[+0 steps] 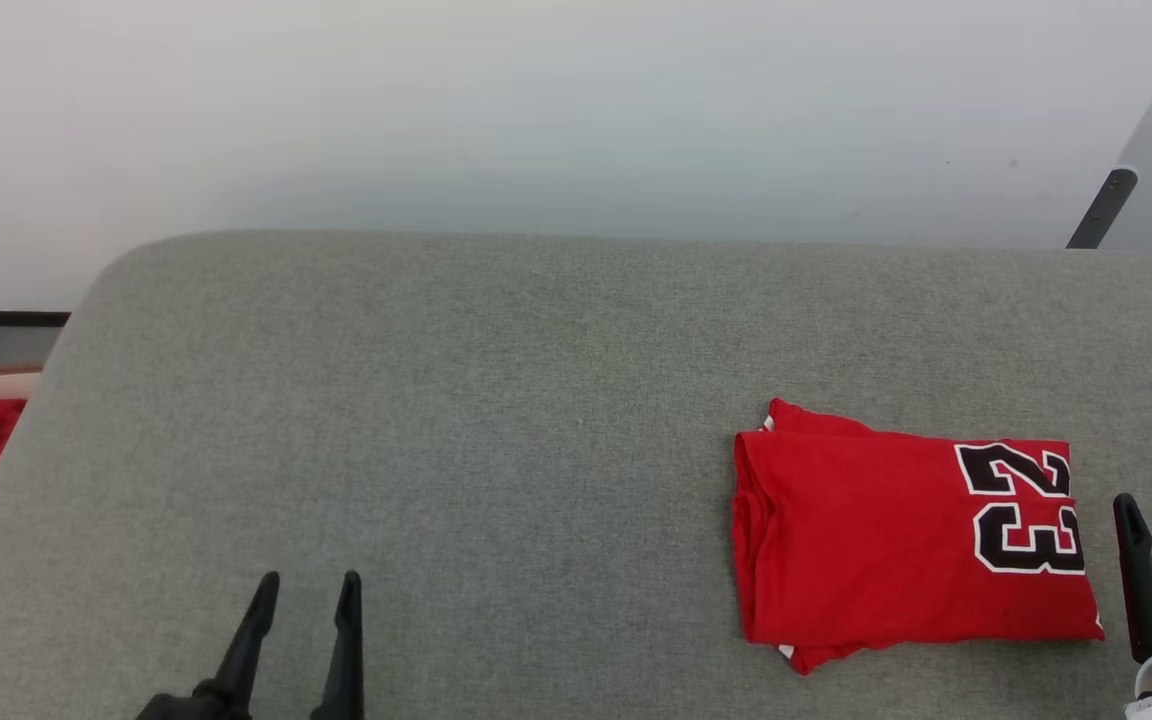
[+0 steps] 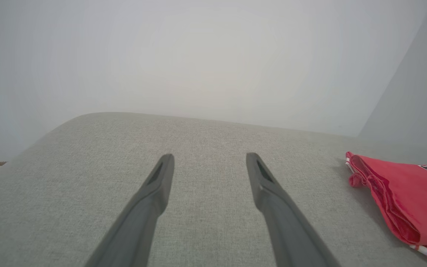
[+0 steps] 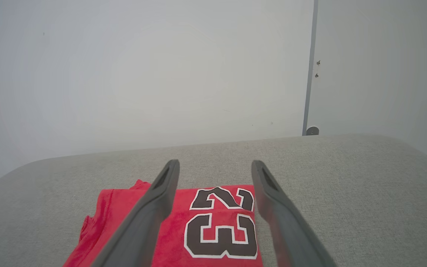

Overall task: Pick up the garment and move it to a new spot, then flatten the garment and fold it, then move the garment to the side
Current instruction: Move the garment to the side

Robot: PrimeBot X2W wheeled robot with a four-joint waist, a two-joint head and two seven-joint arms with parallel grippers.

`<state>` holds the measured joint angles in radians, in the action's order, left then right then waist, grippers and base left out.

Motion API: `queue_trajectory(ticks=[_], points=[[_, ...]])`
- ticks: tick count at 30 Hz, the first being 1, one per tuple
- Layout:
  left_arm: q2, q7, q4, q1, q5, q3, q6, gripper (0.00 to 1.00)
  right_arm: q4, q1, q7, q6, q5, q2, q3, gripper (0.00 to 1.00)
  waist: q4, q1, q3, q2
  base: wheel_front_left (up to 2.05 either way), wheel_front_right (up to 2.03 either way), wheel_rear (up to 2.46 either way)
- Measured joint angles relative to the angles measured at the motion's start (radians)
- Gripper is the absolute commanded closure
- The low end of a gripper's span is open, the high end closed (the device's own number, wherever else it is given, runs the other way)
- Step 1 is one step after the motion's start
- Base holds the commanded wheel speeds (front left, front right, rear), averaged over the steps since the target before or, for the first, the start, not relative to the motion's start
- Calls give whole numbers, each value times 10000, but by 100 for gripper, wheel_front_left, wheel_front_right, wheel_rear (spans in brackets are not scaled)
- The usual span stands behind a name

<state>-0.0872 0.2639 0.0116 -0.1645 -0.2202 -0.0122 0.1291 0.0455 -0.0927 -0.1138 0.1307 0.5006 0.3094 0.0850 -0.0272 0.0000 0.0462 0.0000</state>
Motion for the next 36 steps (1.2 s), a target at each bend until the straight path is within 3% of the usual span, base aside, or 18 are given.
queue_trajectory(ticks=[15,19,23,27,30,33,36], points=[[25,0,15,95,19,52,0,0,88,42,311,0,249,-107,-50,0,38,1,79,0,0,0,0],[44,0,67,132,15,35,0,0,77,596,1223,0,326,516,-380,0,-21,0,156,0,0,0,0],[63,0,59,222,13,98,0,0,-23,1401,2911,0,621,1534,-930,0,-88,0,262,0,0,0,0],[88,0,21,423,-19,222,0,0,-337,1843,6113,0,1779,2725,-1808,0,-94,0,410,0,0,0,0],[104,0,-36,590,-17,410,0,0,-487,2321,8111,0,2888,3264,-1837,0,-70,0,602,0,0,0,0],[107,0,-36,874,-15,545,0,0,-683,2897,9329,0,3494,3735,-1651,0,-21,0,873,0,0,0,0],[136,0,-33,1193,-8,662,0,0,-980,3578,10063,0,3781,3766,-1534,0,51,0,1217,0,0,0,0]])
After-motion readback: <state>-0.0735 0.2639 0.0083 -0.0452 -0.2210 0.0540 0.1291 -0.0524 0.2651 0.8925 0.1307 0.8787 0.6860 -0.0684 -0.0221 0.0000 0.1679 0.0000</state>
